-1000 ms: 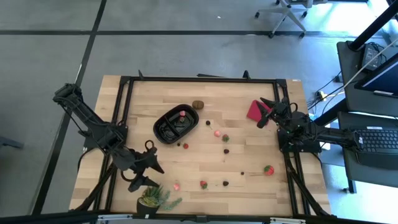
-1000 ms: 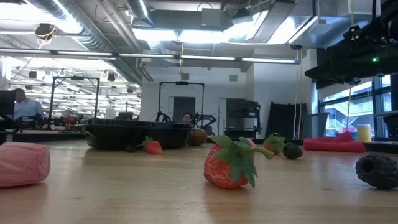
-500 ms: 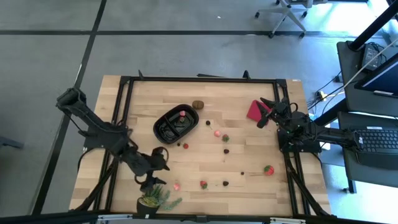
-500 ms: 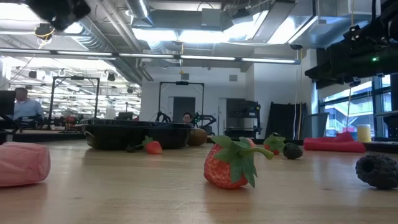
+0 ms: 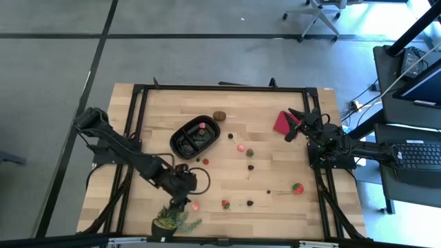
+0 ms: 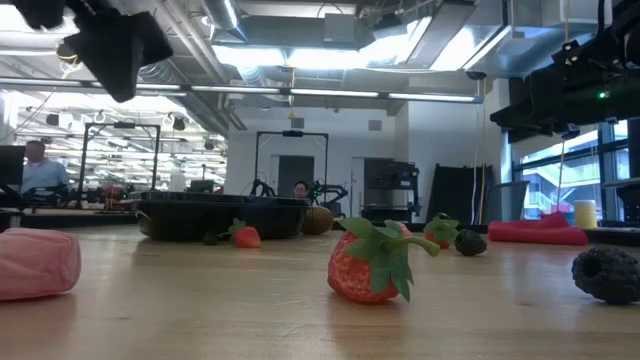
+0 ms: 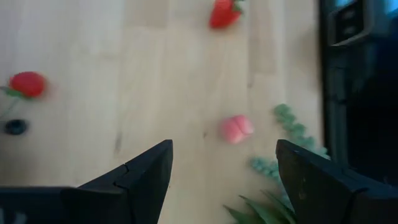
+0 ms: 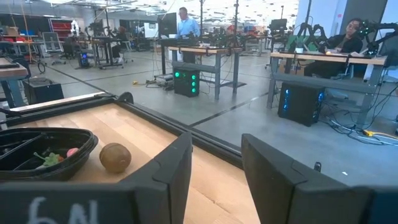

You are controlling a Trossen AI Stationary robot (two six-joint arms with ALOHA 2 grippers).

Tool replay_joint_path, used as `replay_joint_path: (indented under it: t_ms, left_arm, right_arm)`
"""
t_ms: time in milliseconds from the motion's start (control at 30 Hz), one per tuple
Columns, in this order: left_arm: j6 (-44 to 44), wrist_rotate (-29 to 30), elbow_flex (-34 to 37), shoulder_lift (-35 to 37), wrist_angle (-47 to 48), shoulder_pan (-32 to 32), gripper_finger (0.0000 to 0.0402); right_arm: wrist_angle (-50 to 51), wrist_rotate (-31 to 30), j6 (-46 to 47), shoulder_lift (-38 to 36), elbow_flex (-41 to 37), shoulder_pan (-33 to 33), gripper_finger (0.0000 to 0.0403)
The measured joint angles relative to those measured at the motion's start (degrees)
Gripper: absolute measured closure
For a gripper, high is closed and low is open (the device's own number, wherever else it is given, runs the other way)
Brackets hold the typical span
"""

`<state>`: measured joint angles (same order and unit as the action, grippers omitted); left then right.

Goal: Pick and placing Produce into tupperware
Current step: Put the pink peach into the black bin

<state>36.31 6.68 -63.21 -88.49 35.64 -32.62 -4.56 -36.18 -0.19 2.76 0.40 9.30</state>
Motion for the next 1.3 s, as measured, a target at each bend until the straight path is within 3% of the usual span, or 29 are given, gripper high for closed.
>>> replay_joint_path:
  t_ms: [100, 433, 700, 1300]
  left_arm:
    - [1.1, 1.2, -3.6, -3.4, 4.7, 0.0, 0.0128]
    - [2.0, 1.2, -11.0, -14.5, 6.0, -0.6, 0.0128]
    - [4.1, 1.1, -18.1, -22.8, 12.3, -2.7, 0.0128]
    - [7.3, 0.1, -19.6, -27.9, 12.2, -3.7, 0.0128]
  right_arm:
    - [0.0, 0.1, 0.0, 0.0, 0.0, 0.0, 0.026]
    - [0.0, 0.2, -0.3, 0.1, 0.0, 0.0, 0.026]
    - [0.0, 0.2, -0.1, 0.1, 0.0, 0.0, 0.026]
    - [0.0, 0.3, -0.1, 0.1, 0.0, 0.0, 0.026]
